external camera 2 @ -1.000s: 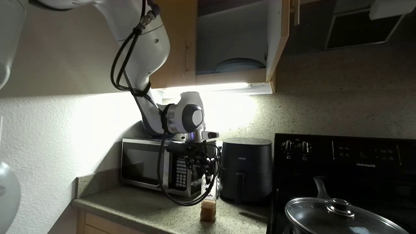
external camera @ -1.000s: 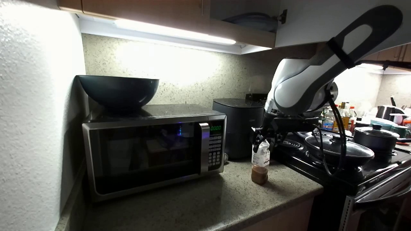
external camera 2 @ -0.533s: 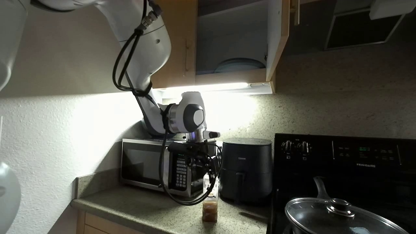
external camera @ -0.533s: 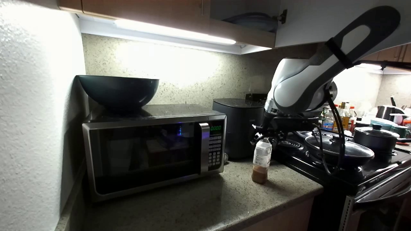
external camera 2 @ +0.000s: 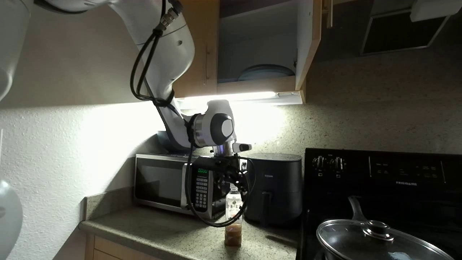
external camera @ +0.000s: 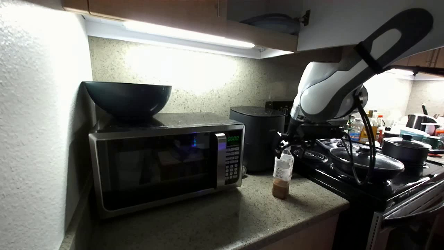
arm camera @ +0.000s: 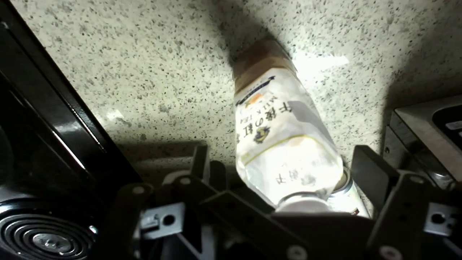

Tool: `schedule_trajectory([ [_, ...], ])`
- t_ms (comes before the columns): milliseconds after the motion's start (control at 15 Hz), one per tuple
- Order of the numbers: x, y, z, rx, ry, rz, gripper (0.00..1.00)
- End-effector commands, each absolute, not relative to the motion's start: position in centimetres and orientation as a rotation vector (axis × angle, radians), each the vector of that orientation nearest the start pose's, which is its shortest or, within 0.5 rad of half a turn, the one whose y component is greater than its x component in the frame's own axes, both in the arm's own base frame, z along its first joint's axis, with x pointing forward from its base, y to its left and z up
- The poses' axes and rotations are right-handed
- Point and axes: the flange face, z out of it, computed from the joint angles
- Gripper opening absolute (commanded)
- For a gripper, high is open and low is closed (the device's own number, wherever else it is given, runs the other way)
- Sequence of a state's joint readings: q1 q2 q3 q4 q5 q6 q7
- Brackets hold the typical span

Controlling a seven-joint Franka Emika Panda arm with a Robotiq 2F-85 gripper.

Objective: Put the bottle into the cupboard

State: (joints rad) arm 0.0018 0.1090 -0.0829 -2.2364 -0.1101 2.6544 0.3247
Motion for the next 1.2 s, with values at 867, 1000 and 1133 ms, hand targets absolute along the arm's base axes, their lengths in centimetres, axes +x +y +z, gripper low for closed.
schedule_trajectory([
  [867,58.8,-0.8,32.1,-2.928,0.201,-0.408,1.00],
  [1000,58.9,-1.2,32.1,-2.926,0.189,-0.407,1.00],
  [1133,58.9,-1.4,32.3,-2.920,0.189,-0.391,1.00],
])
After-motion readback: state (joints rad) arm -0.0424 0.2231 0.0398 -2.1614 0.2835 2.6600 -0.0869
